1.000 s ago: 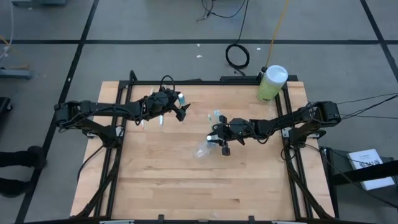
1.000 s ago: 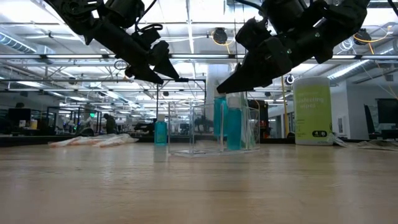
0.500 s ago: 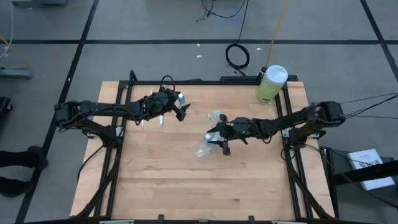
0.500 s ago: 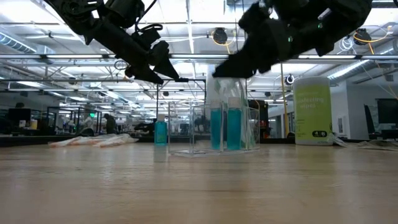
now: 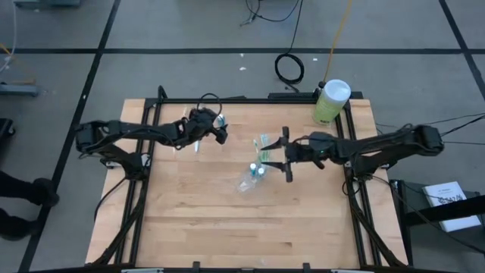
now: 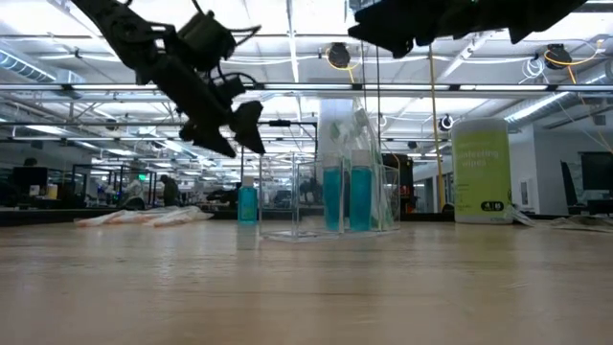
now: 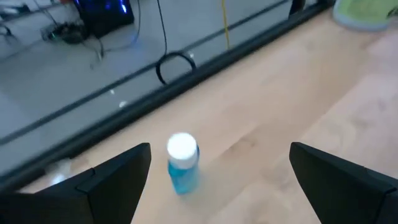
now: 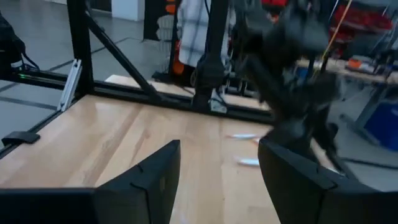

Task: Pick & Place toothbrushing station
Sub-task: Put the mouthwash bottle into the transparent organizer

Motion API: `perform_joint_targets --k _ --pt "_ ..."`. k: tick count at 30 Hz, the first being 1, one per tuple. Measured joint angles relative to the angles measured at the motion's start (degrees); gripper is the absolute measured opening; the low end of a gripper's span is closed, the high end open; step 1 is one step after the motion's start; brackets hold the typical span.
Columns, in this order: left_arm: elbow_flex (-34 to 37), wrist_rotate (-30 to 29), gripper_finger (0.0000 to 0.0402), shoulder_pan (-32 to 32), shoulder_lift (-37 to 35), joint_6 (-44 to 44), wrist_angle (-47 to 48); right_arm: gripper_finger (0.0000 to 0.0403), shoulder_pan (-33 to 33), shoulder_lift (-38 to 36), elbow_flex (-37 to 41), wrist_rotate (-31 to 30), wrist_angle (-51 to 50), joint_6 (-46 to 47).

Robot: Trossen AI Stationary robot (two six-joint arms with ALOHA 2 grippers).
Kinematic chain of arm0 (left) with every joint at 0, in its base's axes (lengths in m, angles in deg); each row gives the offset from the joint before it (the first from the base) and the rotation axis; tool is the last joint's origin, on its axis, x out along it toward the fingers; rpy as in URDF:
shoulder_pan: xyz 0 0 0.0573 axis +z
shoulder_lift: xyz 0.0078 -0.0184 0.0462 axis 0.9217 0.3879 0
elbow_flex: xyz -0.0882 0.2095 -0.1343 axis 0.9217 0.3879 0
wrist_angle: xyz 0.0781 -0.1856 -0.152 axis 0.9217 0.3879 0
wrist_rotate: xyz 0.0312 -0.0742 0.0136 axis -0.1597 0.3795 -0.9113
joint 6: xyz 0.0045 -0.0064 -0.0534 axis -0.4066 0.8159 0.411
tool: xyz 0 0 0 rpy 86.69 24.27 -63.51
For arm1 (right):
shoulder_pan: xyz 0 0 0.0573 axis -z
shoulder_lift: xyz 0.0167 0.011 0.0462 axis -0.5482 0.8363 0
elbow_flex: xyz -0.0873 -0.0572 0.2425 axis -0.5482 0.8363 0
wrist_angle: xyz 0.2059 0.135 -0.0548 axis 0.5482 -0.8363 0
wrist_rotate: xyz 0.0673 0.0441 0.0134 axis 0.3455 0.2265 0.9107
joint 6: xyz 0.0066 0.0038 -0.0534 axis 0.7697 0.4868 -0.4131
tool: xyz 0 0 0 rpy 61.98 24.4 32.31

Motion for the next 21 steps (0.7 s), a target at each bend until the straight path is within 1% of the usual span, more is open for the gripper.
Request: perform_joint_targets --k 3,8,11,15,18,21 --pt "0.00 0.84 0.0392 0.90 2.69 0.74 -0.25 0.0206 0.00 -1.50 0.00 0.02 -1.83 -0.95" --pt "0.00 1.14 0.0392 2.28 5.53 -6.12 -0.40 0.0204 0.00 -2.46 0.00 0.02 -3.71 -1.91" --pt "0.00 1.26 0.0392 2.79 5.84 -8.02 0.45 0.0203 0.00 -2.48 0.00 0.02 -5.25 -1.89" --pt "0.00 1.34 0.0392 3.33 4.30 -10.43 1.32 0.0203 0.00 -2.48 0.00 0.02 -6.91 -1.73" --pt "-0.04 1.66 0.0392 5.25 2.29 -11.99 3.17 0.0201 0.00 -2.52 0.00 0.04 -8.26 -1.71" --pt "0.00 5.63 0.0392 8.75 -0.74 -13.03 6.03 0.0201 0.00 -3.16 -0.02 0.04 -8.75 -1.71"
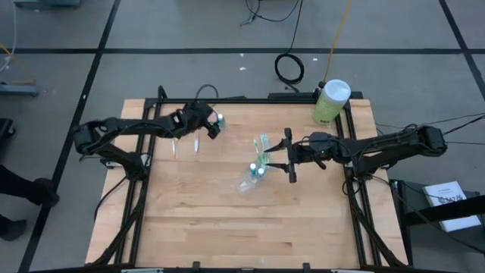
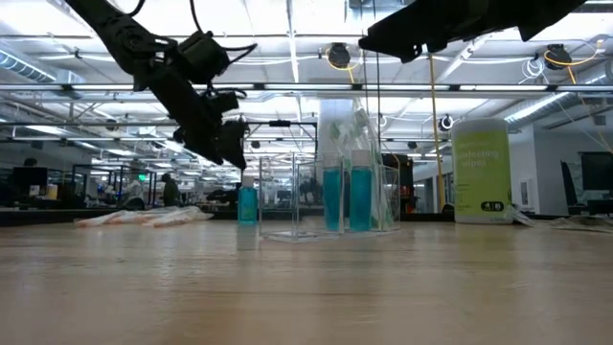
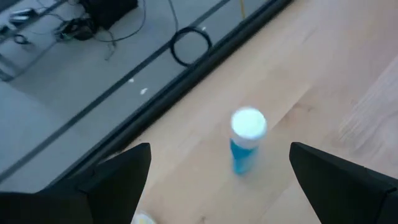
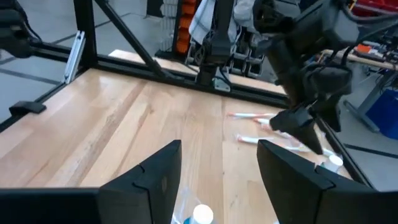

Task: Pick & Place toothbrushing station
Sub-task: Put the mouthwash bottle into the transparent organizer

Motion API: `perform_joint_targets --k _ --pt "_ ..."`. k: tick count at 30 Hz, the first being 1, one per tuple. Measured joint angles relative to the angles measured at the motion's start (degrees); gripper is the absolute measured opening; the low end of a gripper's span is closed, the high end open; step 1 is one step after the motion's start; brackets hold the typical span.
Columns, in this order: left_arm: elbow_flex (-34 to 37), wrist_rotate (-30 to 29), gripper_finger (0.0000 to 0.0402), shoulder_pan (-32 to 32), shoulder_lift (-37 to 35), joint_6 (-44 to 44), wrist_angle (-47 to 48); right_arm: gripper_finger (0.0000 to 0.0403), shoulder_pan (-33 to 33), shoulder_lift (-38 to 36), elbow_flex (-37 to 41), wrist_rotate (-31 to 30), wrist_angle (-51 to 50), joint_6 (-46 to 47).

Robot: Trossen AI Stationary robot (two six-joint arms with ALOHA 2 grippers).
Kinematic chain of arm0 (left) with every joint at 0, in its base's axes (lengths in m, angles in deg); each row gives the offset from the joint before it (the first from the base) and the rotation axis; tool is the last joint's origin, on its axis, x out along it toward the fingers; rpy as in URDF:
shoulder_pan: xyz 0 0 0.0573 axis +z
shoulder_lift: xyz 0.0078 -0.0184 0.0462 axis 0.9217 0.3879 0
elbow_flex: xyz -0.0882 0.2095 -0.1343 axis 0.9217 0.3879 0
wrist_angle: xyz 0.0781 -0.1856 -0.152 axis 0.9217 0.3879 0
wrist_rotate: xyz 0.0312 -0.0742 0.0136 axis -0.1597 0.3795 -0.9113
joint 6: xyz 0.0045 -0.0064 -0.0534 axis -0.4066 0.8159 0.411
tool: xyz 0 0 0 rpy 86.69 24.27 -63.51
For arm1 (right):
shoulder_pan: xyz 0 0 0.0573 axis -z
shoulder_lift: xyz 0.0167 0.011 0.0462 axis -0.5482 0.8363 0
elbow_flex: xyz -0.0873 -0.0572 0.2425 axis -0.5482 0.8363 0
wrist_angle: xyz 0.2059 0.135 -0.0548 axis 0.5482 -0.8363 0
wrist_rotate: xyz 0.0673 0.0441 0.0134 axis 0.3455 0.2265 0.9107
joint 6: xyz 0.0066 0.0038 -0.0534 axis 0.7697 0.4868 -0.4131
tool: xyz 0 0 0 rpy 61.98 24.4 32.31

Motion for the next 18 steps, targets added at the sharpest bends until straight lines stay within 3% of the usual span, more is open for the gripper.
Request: perform_joint_targets --k 3,11,18 --pt "0.00 6.58 0.0392 4.29 -2.25 -1.88 0.57 0.0200 0.22 -0.90 0.00 -0.02 -1.05 -0.18" --pt "-0.02 34.31 0.0392 15.08 -4.04 -5.70 -0.93 0.0200 3.33 -7.91 0.00 -0.04 -10.31 0.54" --pt "-0.02 41.27 0.0392 16.04 -4.04 -6.11 -1.65 0.0194 5.88 -17.88 1.30 -0.06 -18.99 4.49"
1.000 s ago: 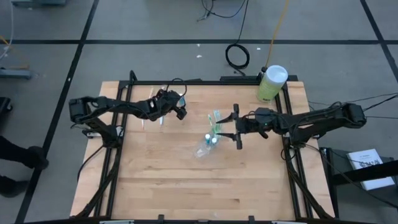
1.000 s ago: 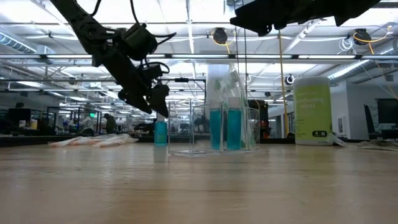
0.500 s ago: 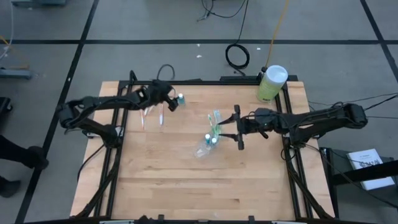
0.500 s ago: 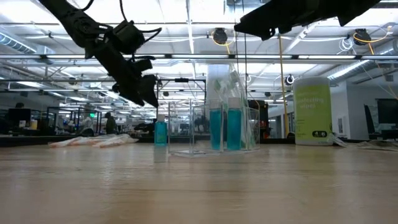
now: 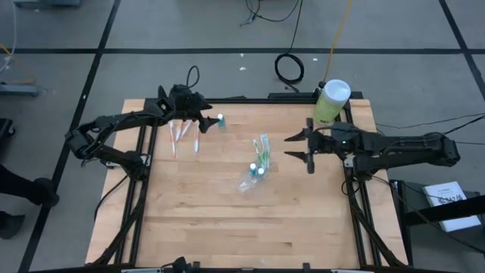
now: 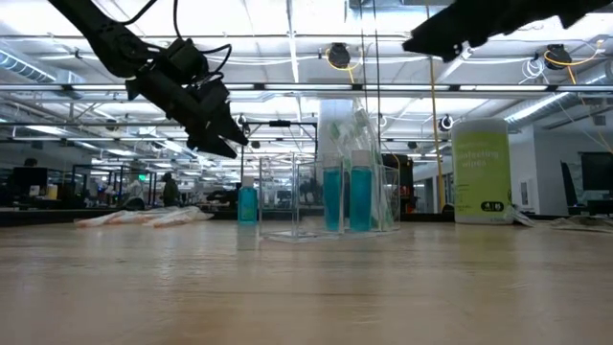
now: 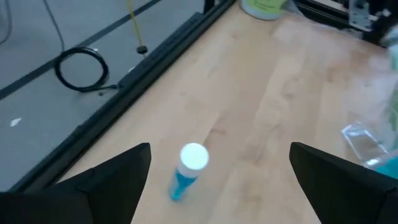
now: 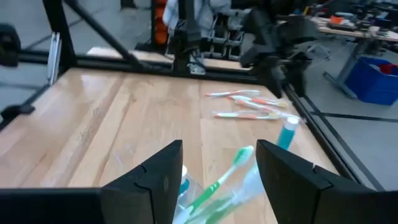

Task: Pick & Place toothbrushing station
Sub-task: Put the mouthwash bottle into the transparent organizer

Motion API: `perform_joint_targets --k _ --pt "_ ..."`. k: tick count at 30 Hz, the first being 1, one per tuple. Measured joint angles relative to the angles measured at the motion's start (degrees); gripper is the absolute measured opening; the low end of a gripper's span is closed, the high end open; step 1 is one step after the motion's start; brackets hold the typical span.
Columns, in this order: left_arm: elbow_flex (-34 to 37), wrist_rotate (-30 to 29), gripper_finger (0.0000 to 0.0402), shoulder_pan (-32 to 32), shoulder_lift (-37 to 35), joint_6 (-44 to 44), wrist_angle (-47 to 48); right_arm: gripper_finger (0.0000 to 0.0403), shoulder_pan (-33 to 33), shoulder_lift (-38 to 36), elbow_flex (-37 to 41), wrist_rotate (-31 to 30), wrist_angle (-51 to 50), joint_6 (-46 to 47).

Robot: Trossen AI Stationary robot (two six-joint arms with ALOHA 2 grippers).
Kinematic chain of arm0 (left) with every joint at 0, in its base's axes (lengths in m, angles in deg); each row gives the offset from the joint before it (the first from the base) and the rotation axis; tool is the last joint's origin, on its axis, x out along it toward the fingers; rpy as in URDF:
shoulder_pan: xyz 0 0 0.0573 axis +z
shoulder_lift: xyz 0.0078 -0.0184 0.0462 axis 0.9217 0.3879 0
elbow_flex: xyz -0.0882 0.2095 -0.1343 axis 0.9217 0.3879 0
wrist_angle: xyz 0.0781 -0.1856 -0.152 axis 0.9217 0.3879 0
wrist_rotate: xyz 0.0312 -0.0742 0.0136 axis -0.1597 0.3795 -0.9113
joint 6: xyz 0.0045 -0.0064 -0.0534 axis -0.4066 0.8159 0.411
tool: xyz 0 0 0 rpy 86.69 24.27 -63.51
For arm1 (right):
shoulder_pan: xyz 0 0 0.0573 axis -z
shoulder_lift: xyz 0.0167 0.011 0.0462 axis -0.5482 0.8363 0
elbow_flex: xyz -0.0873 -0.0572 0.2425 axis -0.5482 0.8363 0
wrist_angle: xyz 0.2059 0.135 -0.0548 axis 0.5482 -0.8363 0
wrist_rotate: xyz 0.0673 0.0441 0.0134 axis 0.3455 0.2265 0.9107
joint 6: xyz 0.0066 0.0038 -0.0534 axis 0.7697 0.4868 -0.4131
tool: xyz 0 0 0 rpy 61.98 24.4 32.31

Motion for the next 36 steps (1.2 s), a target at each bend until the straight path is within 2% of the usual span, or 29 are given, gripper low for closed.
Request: perform_joint_targets --k 3,7,10,19,21,24,29,32,36 --pt "0.00 0.37 0.0392 -0.24 0.00 0.26 0.18 0.0192 0.59 -6.02 4.34 -0.33 0.05 2.26" --pt "0.00 0.31 0.0392 -0.75 0.00 0.76 0.45 0.0192 0.89 -15.06 11.48 -4.90 0.56 6.23" --pt "0.00 0.31 0.0392 -1.08 0.00 0.81 0.29 0.0191 0.84 -20.42 15.46 -5.81 1.44 8.49" --pt "0.00 0.29 0.0392 -1.81 0.00 2.30 0.10 0.0185 0.89 -33.04 24.65 -6.21 4.02 8.24" --pt "0.00 0.29 0.0392 -1.99 0.00 2.32 0.11 0.0179 0.85 -35.77 25.87 -8.37 3.78 7.72" --pt "0.00 0.27 0.0392 -2.34 0.00 2.32 0.11 0.0169 0.89 -39.14 26.14 -12.09 0.76 6.72" --pt "0.00 0.29 0.0392 -2.63 0.00 2.11 0.00 0.0159 0.87 -41.95 26.45 -11.96 -3.80 6.46" --pt "0.00 0.27 0.0392 -2.61 0.00 2.21 0.00 0.0154 0.87 -42.86 29.15 -11.99 -2.46 6.48" --pt "0.00 0.27 0.0392 -2.61 0.00 3.64 -0.48 0.0142 0.86 -44.50 34.15 -13.29 4.87 5.40"
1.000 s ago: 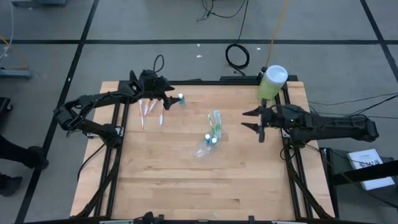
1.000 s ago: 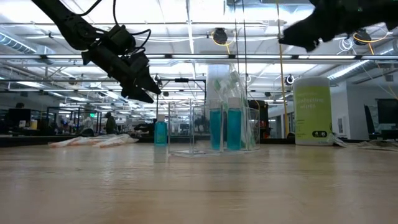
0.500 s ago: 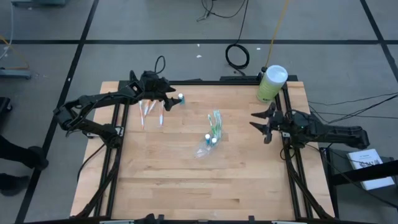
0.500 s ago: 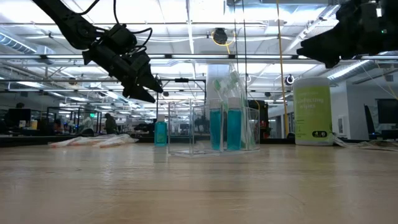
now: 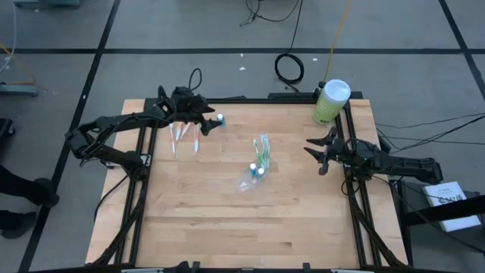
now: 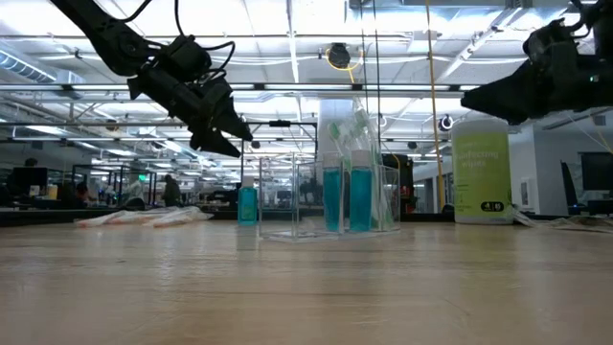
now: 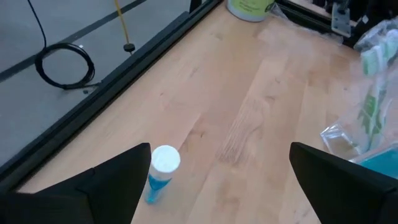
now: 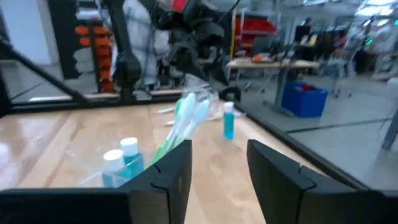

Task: Pick & Place toothbrushing station
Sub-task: Put the mouthwash bottle into the transparent organizer

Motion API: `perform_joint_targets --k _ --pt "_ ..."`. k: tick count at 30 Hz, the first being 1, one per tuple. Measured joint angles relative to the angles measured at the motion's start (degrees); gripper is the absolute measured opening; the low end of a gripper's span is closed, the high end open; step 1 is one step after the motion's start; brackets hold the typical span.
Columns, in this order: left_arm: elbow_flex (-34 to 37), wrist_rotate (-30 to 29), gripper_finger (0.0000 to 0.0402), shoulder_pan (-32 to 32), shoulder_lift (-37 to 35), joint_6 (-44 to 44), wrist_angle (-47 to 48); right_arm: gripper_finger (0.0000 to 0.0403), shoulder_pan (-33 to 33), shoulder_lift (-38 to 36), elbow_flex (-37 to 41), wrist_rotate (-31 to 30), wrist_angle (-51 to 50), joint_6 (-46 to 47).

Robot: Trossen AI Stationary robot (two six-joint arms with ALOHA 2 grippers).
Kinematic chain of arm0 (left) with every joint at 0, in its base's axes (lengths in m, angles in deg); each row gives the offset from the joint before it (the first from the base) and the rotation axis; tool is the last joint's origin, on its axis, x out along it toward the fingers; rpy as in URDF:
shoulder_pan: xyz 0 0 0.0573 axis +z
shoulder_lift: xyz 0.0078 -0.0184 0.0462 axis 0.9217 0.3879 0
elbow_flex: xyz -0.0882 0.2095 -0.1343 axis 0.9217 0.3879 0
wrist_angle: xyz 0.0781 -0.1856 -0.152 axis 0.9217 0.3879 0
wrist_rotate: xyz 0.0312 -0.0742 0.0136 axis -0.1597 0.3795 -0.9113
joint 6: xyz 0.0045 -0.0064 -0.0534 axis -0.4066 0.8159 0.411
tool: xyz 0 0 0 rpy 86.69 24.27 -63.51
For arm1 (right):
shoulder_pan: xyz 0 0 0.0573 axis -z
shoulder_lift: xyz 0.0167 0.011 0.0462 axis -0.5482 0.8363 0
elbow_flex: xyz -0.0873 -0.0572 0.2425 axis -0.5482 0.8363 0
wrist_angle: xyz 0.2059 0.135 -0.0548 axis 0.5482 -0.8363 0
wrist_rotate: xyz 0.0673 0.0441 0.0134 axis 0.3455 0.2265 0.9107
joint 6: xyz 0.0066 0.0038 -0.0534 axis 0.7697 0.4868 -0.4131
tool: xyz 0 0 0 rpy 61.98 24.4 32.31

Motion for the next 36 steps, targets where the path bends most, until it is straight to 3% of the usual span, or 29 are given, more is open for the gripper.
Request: perform_joint_targets --k 6,15,20,23,26,36 --pt "0.00 -0.04 0.0392 -0.65 0.00 5.36 0.52 0.0118 0.01 -1.15 2.94 0.00 3.71 -2.64" --pt "0.00 -1.00 0.0392 -3.67 0.00 -0.84 1.35 0.0098 -0.01 -0.94 3.08 -0.07 2.13 6.37" --pt "0.00 -10.40 0.0392 -6.16 0.00 -10.18 2.83 0.0098 -0.01 -0.94 3.12 -0.07 2.12 6.64" --pt "0.00 -16.93 0.0392 -7.18 0.00 -10.32 2.86 0.0098 -0.01 -0.94 3.14 -0.10 2.15 6.66" --pt "-0.56 -19.61 0.0392 -7.28 0.00 -10.37 3.77 0.0098 -0.01 -0.94 3.18 -0.10 2.15 6.66" --pt "-18.02 -18.74 0.0392 -4.37 3.67 -9.55 28.15 0.0098 -0.01 -0.94 3.23 -0.10 2.15 6.66"
